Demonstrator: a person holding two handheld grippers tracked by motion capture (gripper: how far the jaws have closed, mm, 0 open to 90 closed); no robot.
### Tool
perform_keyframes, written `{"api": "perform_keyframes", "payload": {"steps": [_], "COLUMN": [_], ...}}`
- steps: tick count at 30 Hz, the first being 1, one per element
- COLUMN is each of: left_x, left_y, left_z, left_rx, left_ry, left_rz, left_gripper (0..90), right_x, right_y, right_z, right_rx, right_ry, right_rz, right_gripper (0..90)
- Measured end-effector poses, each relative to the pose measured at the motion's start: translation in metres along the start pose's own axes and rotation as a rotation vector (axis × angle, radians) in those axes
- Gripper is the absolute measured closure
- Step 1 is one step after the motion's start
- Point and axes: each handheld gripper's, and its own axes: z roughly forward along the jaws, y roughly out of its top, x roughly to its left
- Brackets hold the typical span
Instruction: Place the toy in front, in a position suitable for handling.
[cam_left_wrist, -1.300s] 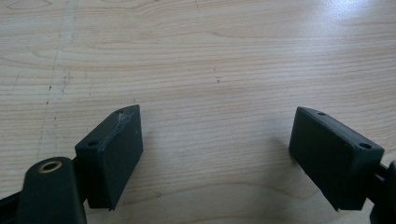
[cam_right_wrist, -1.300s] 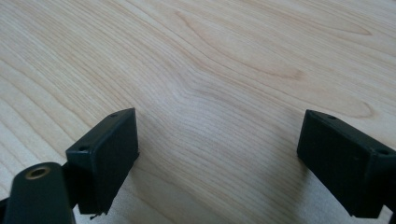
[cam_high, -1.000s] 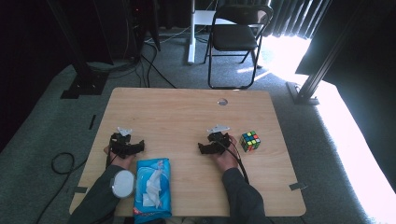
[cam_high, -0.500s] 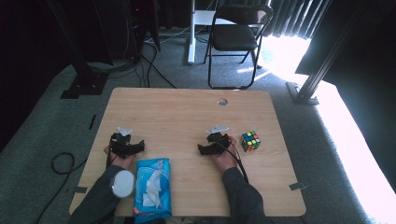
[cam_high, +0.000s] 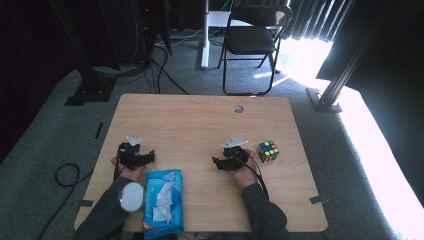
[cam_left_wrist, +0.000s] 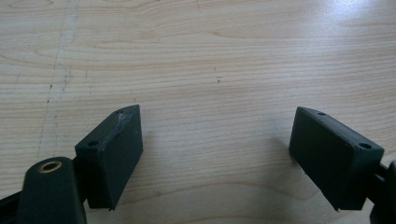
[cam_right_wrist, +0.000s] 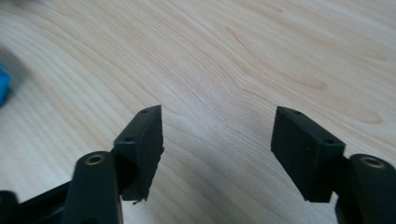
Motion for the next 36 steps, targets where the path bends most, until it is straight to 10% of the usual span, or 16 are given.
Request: {"api": "perform_keyframes", "payload": {"steps": [14,36], "left_x": [0.000,0.000], "left_y": [0.000,0.000], "left_z": [0.000,0.000], "left_rx": [0.000,0.000], "left_ry": [0.000,0.000], "left_rz": [0.000,0.000], "left_gripper": [17.7,17.7], "right_x": [-0.008,-0.050], "right_y": [-0.006,-0.020], "right_z": [-0.038,-0.077], "right_rx": [-0.081,-0.144], "right_ry": [-0.021,-0.177], "right_rz": [0.016,0.101], "right_gripper": [39.0,31.4]}}
